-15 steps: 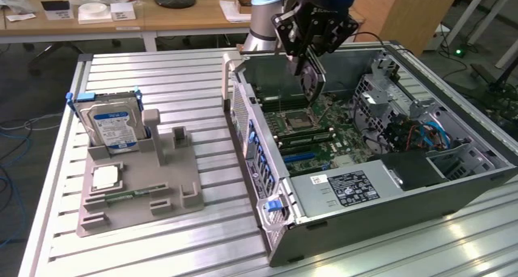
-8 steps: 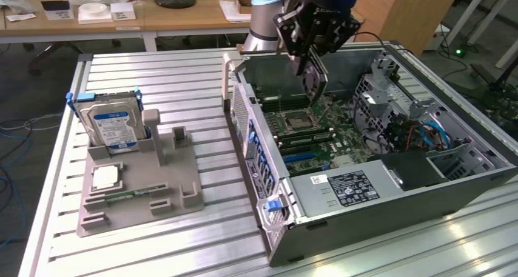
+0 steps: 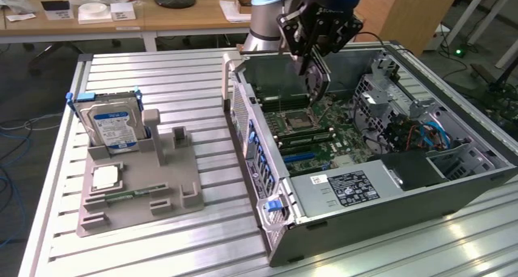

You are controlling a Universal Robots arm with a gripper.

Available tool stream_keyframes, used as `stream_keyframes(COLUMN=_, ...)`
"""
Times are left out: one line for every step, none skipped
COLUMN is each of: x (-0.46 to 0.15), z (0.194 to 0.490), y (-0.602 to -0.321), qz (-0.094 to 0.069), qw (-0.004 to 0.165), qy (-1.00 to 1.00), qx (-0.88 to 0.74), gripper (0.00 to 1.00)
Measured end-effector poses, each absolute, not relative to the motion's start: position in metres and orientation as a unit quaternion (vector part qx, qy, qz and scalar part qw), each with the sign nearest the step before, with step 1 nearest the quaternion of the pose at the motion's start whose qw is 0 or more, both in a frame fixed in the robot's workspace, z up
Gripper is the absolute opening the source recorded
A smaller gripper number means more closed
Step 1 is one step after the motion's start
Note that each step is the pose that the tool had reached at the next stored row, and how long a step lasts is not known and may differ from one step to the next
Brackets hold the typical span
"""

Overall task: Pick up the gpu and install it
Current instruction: 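Pick up the gpu and move the gpu toward the slot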

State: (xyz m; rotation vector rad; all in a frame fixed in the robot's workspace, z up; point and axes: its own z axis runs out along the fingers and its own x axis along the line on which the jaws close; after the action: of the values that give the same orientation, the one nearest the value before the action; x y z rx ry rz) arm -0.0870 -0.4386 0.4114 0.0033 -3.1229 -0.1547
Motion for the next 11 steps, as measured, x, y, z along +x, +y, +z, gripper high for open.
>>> stream_keyframes(x=-0.0861, z=0.4113, y=-0.4386, qz=-0.05, qw=0.007, qy=-0.999, qx=0.001, gripper=0.28)
stream_keyframes(x=-0.0853, z=0.4113, y=-0.4386, qz=-0.049, qw=0.007, qy=-0.999, qx=0.001, gripper=0.28)
stream_keyframes(x=-0.0845, z=0.4113, y=-0.4386, qz=-0.05, qw=0.007, qy=-0.999, qx=0.001, gripper=0.28)
stream_keyframes(x=-0.0836, z=0.4113, y=-0.4386, qz=-0.049, qw=0.007, qy=-0.999, qx=0.001, gripper=0.28)
stream_keyframes(x=-0.0829, z=0.4113, y=-0.4386, qz=-0.049, qw=0.007, qy=-0.999, qx=0.001, gripper=0.28)
stream_keyframes(x=-0.0823, z=0.4112, y=-0.4386, qz=-0.049, qw=0.007, qy=-0.999, qx=0.001, gripper=0.28)
stream_keyframes(x=-0.0816, z=0.4112, y=-0.4386, qz=-0.049, qw=0.007, qy=-0.999, qx=0.001, gripper=0.28)
stream_keyframes(x=-0.0808, z=0.4112, y=-0.4386, qz=-0.049, qw=0.007, qy=-0.999, qx=0.001, gripper=0.28)
stream_keyframes(x=-0.0798, z=0.4111, y=-0.4386, qz=-0.05, qw=0.007, qy=-0.999, qx=0.001, gripper=0.28)
stream_keyframes(x=-0.0782, z=0.4111, y=-0.4385, qz=-0.05, qw=0.007, qy=-0.999, qx=0.001, gripper=0.28)
stream_keyframes(x=-0.0764, z=0.4111, y=-0.4385, qz=-0.049, qw=0.007, qy=-0.999, qx=0.001, gripper=0.28)
